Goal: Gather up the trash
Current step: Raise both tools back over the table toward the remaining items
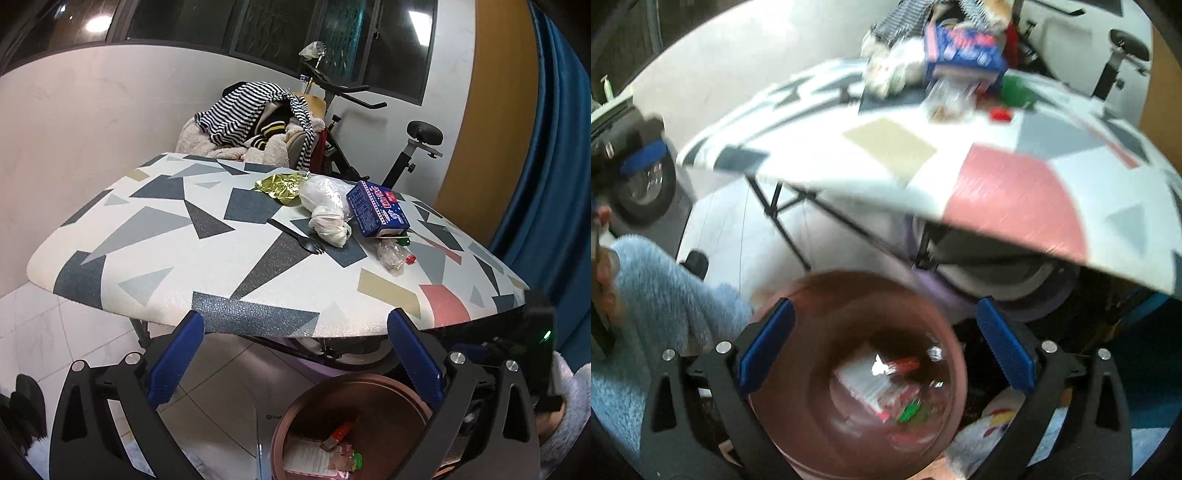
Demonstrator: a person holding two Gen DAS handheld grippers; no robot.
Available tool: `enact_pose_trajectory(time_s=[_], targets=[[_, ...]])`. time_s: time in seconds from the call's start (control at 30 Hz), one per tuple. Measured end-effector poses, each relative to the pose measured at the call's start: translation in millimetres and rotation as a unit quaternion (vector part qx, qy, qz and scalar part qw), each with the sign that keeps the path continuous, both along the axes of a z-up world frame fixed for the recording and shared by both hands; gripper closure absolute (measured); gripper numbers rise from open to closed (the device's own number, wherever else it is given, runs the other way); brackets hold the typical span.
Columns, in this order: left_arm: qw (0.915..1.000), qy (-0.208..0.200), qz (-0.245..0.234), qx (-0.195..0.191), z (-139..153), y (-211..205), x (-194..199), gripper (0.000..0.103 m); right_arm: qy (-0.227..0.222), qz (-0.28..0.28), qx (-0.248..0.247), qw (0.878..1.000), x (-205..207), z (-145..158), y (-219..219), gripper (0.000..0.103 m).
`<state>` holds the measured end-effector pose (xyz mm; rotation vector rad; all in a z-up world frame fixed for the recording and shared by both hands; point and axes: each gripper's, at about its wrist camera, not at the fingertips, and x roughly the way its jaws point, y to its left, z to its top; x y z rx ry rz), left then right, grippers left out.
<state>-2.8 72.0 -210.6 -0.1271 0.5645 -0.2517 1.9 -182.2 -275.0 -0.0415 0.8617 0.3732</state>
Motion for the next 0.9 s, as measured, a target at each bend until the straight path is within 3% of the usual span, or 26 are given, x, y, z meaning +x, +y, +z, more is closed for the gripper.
enact_pose_trajectory(time_s=[0.1, 0.43, 0.53, 0.63, 0.77, 0.9], targets=[[0.9999, -0.009, 0.001, 0.014, 1.0, -3.2, -1.2, 0.006, -0.017, -0.026, 0.012, 0.999, 4.3, 7.7, -9.6, 0.006], [0.999, -0.028, 0.0, 0.036, 5.2, -11.0, -3.7, 0.006, -0.069, -0.098, -0.017, 0.993, 11.5, 24.5, -28.1, 0.006], [0.9988, -0.015, -0.003, 0.046, 9.1, -15.9, 1.9, 0.006, -0.067, -0.082, -0.019, 0.994, 14.5, 28.9, -31.2, 0.006], [0.9972, -0.031, -0.005, 0.067, 18.8, -21.5, 5.6, 0.006, -0.061, -0.064, -0.005, 0.996, 19.0, 33.5, -33.7, 0.006], [0.9989, -0.017, -0.018, 0.04, 30.2, -18.9, 22.0, 0.006, -0.06, -0.056, -0.033, 0.996, 33.9, 42.6, -25.6, 0.006], [0.9992, -0.008, -0.027, 0.027, 39.5, -17.7, 41.3, 0.006, -0.06, -0.046, -0.027, 0.997, 59.2, 50.9, -19.4, 0.006]])
